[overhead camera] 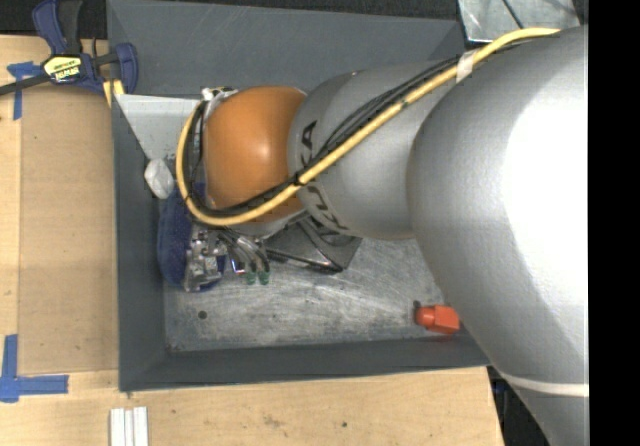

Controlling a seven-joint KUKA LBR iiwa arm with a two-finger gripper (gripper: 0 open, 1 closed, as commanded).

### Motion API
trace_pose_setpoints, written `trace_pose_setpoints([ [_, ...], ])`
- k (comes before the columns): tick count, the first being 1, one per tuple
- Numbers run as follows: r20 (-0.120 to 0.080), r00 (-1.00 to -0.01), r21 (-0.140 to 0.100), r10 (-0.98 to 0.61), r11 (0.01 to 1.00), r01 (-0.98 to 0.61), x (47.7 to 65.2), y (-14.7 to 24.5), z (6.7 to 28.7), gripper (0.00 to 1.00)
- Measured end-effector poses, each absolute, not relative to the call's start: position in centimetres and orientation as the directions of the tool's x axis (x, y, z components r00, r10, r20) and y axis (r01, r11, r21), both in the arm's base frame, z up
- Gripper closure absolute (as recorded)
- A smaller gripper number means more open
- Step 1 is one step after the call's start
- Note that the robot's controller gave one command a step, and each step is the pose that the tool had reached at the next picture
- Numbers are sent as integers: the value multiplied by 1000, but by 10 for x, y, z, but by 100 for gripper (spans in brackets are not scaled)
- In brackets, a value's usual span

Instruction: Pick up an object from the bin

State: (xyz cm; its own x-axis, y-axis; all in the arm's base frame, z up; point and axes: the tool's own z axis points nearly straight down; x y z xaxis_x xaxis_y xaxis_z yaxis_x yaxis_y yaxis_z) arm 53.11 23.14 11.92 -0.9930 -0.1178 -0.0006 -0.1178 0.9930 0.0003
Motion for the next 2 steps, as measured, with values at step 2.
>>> trace_pose_setpoints([
  [2,1,-989,-2,-147,989,-147,501,192,121,100],
])
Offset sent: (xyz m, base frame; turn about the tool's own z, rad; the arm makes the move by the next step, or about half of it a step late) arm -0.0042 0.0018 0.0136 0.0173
